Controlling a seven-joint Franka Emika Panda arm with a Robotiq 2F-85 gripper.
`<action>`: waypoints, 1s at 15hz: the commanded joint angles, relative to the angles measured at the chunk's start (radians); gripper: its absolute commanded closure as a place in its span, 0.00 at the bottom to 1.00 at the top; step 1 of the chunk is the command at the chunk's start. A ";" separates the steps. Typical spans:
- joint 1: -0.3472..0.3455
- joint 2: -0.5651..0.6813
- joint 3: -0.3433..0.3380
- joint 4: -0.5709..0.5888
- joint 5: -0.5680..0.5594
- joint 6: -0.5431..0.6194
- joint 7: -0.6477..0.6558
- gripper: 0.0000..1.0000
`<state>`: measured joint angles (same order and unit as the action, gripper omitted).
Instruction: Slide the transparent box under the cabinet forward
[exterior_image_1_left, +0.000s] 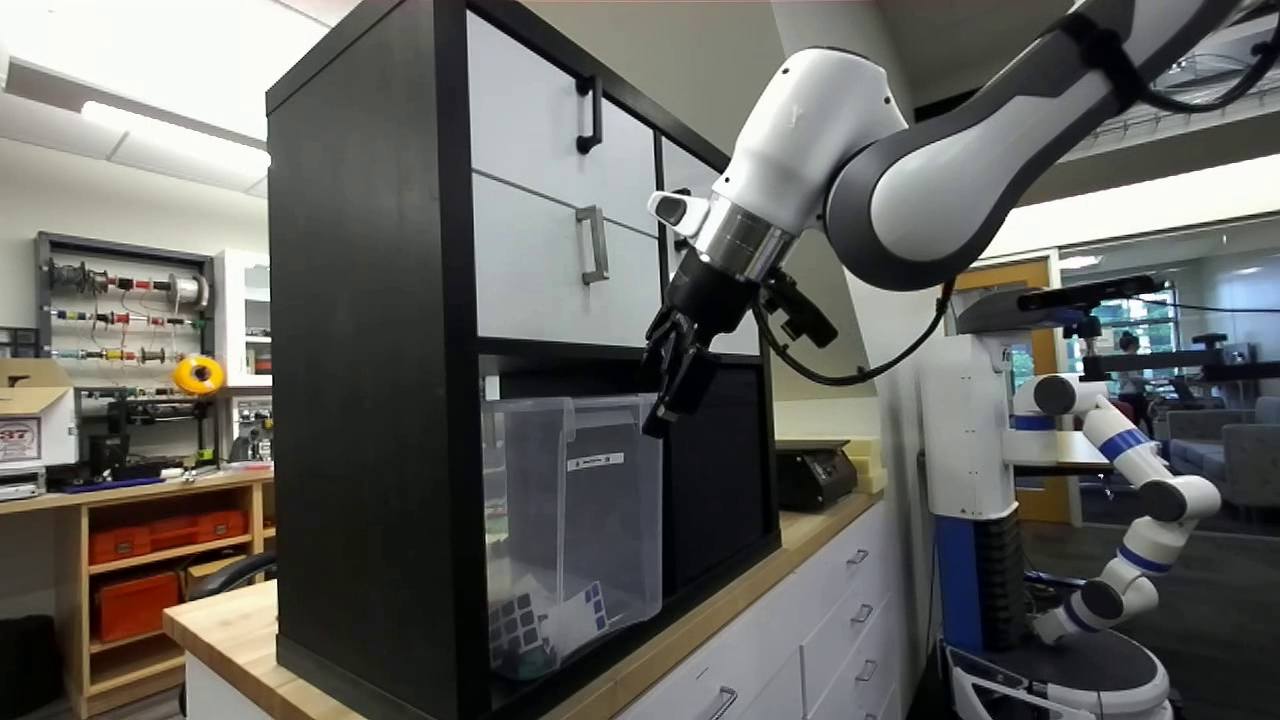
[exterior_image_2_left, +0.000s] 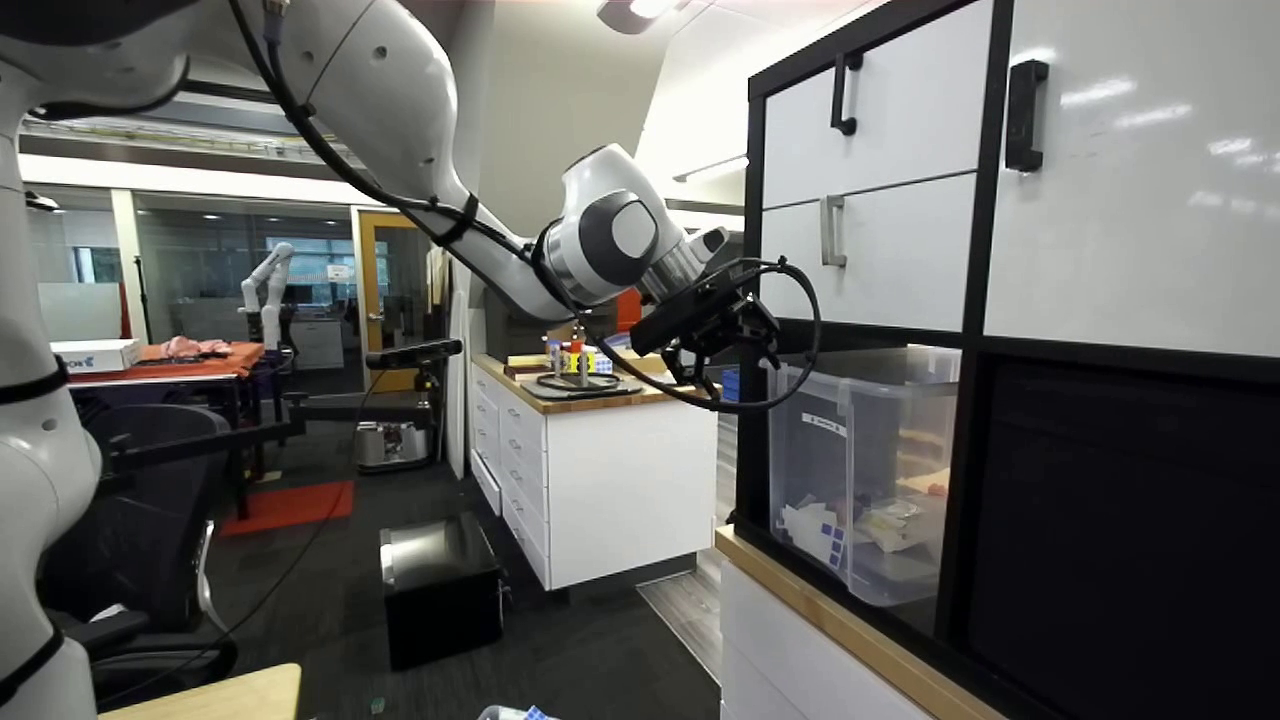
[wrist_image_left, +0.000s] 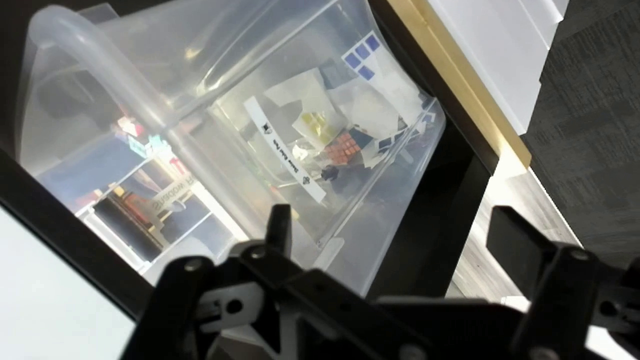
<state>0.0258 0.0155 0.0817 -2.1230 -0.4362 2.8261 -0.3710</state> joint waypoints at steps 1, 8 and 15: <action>0.005 -0.019 -0.014 -0.033 -0.006 0.098 -0.075 0.00; 0.004 -0.016 -0.017 -0.065 -0.059 0.249 -0.138 0.00; -0.014 0.024 -0.035 -0.022 -0.243 0.291 -0.101 0.00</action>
<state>0.0209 0.0186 0.0624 -2.1698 -0.5987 3.0812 -0.4965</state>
